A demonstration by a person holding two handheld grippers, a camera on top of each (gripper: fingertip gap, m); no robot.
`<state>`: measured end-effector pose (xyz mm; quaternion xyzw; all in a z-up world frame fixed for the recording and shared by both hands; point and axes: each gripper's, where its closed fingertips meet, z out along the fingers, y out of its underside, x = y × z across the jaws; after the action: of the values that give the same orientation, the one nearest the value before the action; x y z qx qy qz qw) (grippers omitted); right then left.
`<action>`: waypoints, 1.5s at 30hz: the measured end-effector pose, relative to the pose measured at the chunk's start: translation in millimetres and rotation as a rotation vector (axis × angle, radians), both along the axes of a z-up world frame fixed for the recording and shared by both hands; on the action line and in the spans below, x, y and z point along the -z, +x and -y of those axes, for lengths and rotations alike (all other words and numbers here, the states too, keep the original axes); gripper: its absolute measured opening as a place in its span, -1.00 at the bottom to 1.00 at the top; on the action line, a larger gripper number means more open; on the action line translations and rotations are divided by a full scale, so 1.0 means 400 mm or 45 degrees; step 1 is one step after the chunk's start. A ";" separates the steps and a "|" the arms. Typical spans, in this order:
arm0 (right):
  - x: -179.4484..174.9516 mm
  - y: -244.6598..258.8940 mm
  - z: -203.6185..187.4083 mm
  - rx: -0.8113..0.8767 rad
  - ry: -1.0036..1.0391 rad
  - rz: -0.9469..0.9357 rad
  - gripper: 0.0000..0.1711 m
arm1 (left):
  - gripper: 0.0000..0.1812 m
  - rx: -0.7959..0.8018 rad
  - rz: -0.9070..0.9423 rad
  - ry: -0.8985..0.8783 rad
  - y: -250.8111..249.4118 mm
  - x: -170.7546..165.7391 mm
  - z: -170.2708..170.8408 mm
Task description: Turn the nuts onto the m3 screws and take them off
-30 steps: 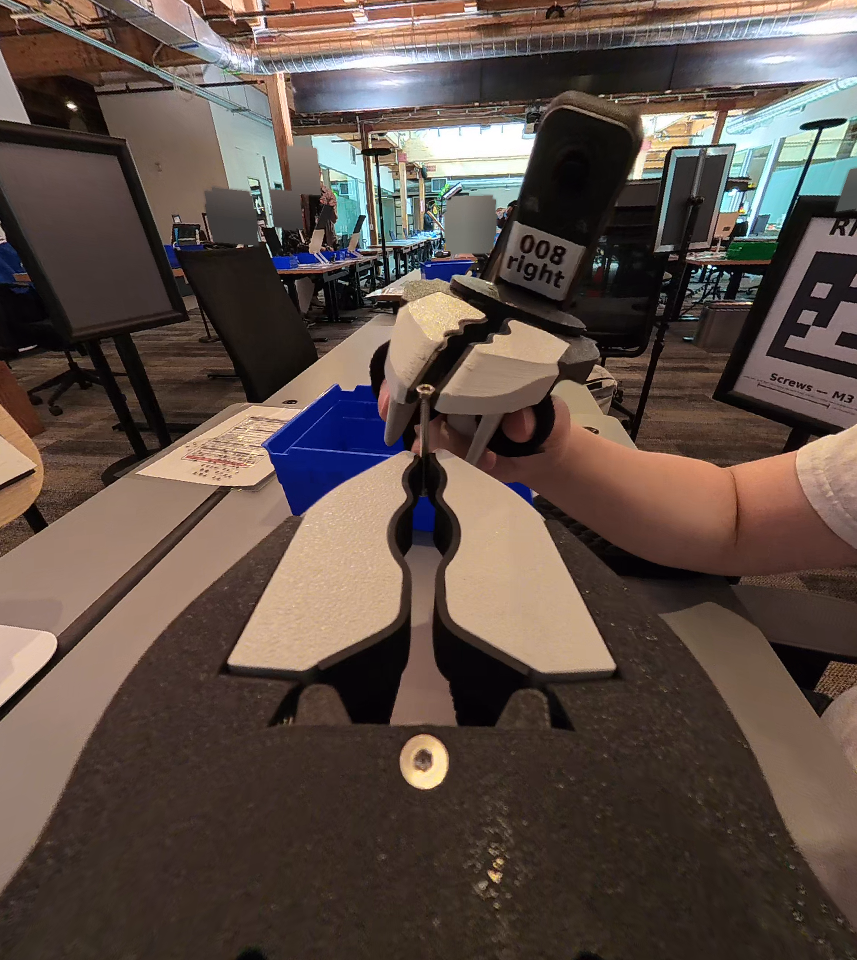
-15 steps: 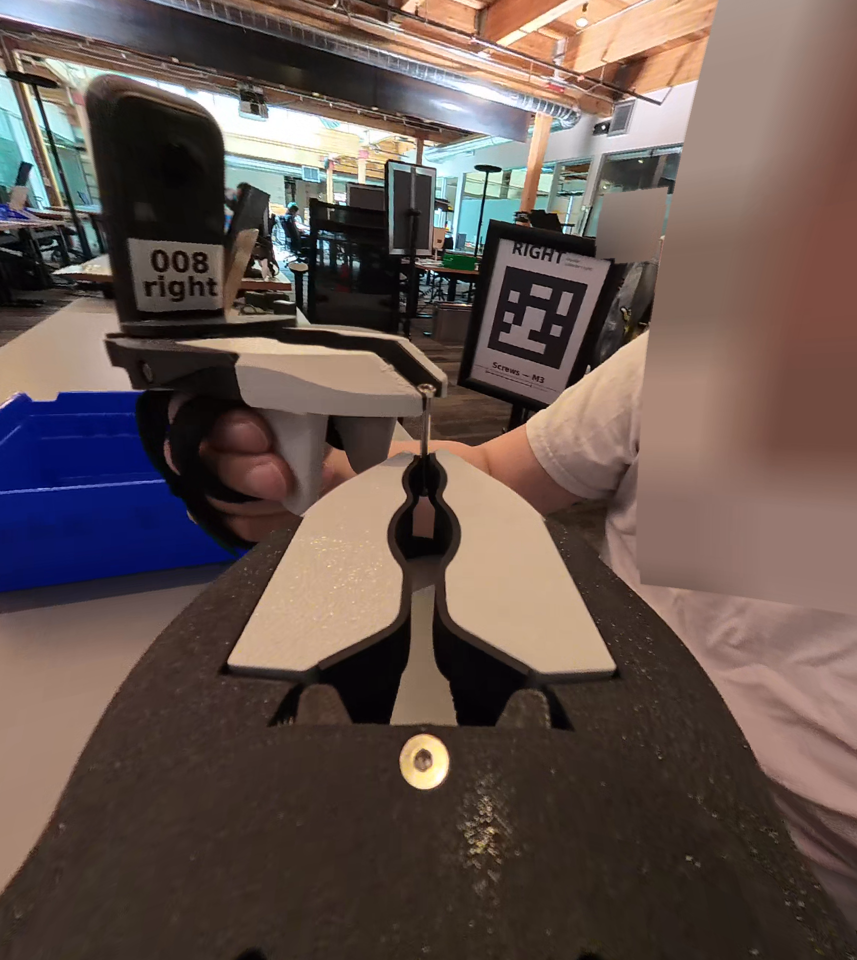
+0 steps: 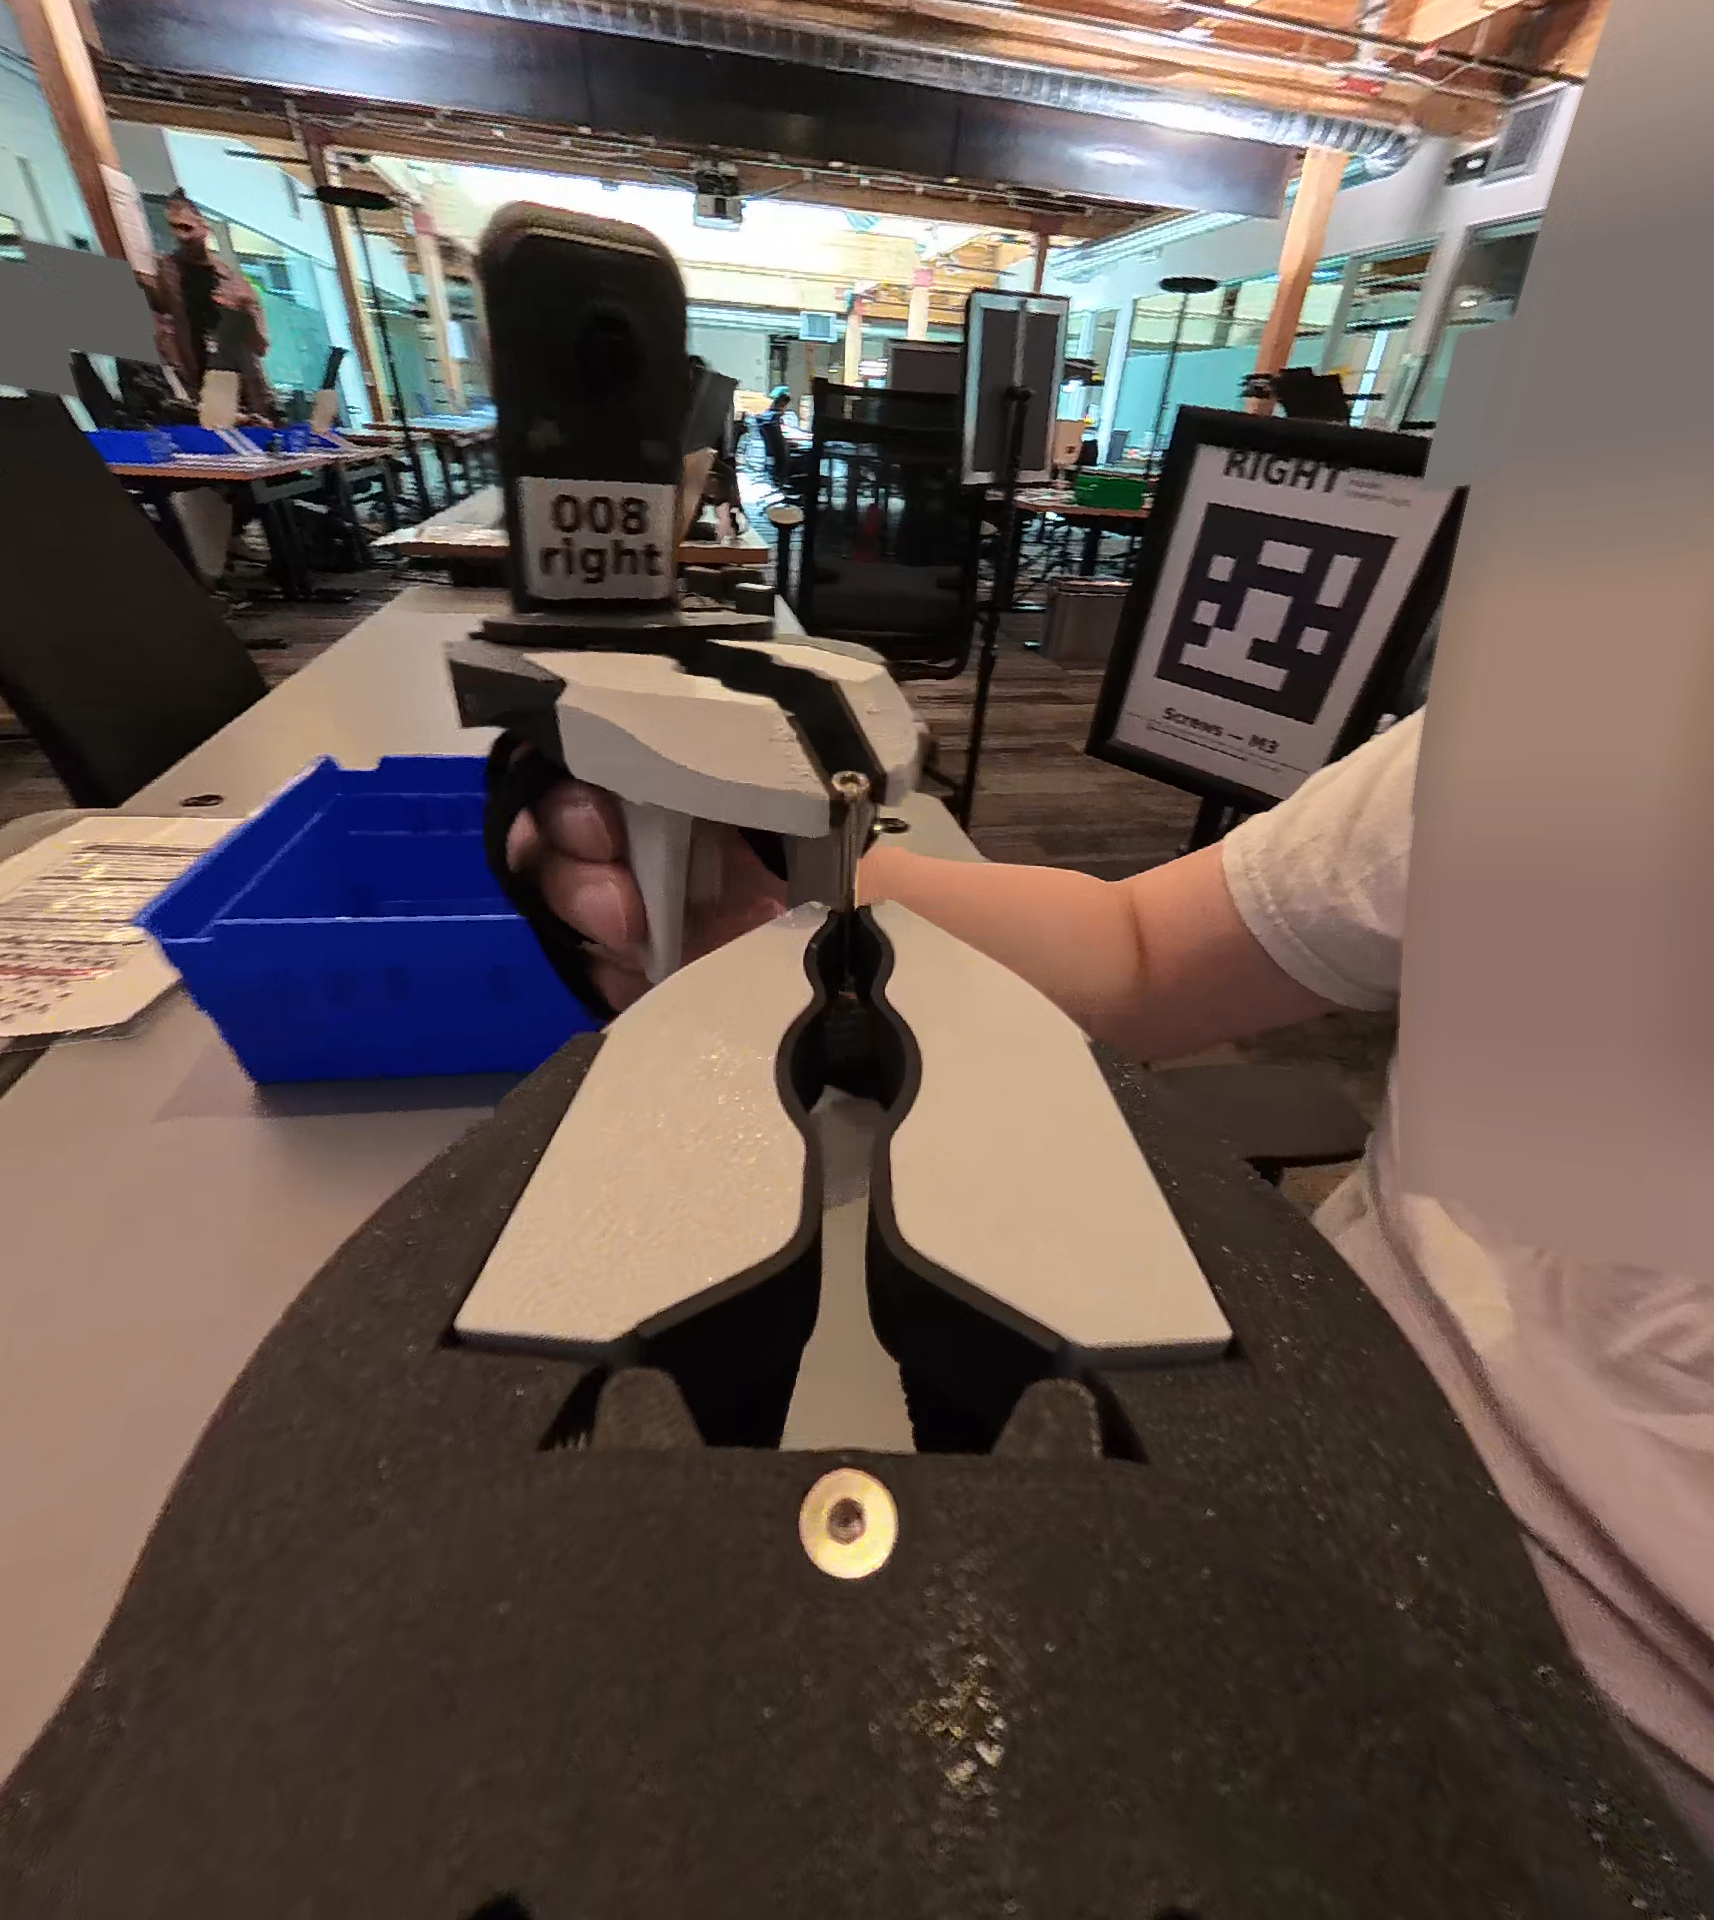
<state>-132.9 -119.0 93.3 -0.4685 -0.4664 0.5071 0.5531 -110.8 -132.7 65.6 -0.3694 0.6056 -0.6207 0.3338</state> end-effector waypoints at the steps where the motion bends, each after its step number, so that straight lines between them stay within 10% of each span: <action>1: -0.001 0.000 -0.013 0.055 0.011 0.004 -0.93 | -0.98 -0.042 0.000 0.008 0.001 -0.001 -0.013; 12: -0.002 0.003 -0.099 0.475 0.118 0.080 -0.93 | -0.98 -0.342 0.000 0.047 0.011 -0.004 -0.104; 45: -0.008 0.013 -0.079 0.484 0.228 0.133 -0.92 | -0.98 -0.347 -0.007 0.097 0.020 -0.001 -0.089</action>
<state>-127.9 -87.2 96.5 -0.5226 -0.4410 0.3253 0.6532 -103.0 -97.3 65.9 -0.4370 0.5739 -0.5453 0.4270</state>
